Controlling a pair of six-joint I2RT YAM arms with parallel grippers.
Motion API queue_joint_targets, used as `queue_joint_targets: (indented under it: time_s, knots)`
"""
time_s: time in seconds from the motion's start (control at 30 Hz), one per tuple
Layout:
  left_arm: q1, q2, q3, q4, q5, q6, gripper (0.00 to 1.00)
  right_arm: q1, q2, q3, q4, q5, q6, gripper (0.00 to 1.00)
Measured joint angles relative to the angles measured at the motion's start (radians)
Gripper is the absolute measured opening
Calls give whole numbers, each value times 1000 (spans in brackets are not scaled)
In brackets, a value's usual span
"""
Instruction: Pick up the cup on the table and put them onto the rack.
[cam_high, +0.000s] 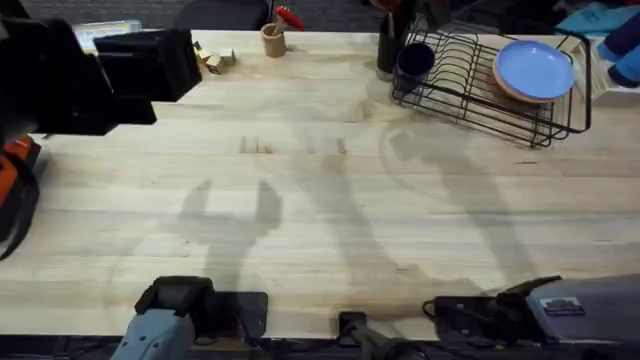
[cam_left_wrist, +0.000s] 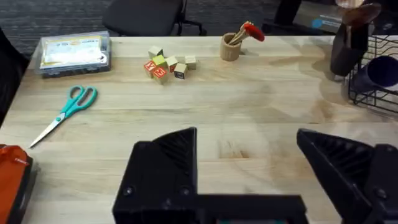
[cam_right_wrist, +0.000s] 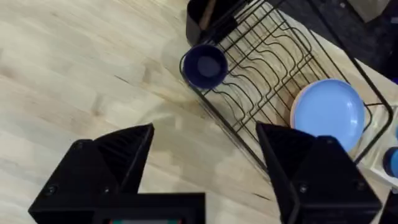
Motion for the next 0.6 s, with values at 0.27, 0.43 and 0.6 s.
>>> queue_joint_targets:
  time_s: [0.27,0.43,0.6]
  knots:
    - [0,0,0,0,0,0,993,0,-180,-165,53,0,-28,996]
    - [0,0,0,0,0,0,993,0,-303,-286,95,0,-57,996]
    - [0,0,0,0,0,0,993,0,-418,-401,106,26,-78,996]
